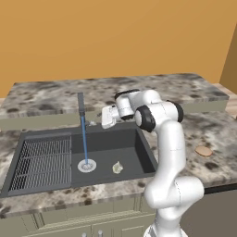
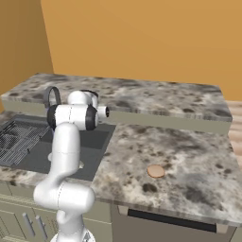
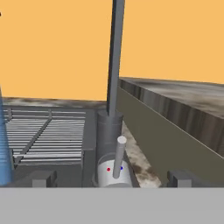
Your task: Turn on the sink faucet. Then move the garlic from the counter to the sink. Turn off the sink. Move the vegetable from the sink to the pot next to the stove. Finally move the pot to the center burner.
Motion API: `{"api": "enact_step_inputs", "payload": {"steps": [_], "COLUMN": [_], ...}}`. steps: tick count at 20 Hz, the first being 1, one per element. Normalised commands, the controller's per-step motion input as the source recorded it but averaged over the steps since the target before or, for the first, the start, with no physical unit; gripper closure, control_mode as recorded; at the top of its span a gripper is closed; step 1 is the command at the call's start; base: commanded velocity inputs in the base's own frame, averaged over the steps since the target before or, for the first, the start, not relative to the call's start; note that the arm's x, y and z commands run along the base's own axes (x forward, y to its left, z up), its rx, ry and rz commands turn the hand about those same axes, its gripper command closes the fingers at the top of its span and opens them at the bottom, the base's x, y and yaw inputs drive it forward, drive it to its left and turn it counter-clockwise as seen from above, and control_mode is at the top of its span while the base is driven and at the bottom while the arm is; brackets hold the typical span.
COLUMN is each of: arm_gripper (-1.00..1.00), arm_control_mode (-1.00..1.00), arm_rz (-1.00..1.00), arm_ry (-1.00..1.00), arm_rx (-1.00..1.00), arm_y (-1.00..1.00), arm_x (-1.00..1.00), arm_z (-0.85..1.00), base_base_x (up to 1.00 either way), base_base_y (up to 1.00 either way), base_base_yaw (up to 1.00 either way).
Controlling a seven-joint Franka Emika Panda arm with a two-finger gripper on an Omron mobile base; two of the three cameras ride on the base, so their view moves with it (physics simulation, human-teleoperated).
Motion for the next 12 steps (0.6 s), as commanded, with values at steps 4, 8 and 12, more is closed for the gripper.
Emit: {"api": "enact_step_inputs", "payload": {"steps": [4, 8, 12], "arm_gripper": [-1.00, -1.00, -1.00], "arm_control_mode": [-1.00, -1.00, -1.00], "arm_rz": [0.00, 0.00, 0.05], "arm_ry": [0.00, 0.01, 0.00], "arm_rx": [0.01, 0.01, 0.01], "arm_y": [0.10, 0.21, 0.36], "arm_x": [0.24, 0.08, 0.00], "arm_z": [-0.08, -0.01, 0.00], "base_base_x": [0.00, 0.00, 0.00], "base_base_y": [0.00, 0.00, 0.00], "base_base_yaw": [0.00, 0.00, 0.00]}}
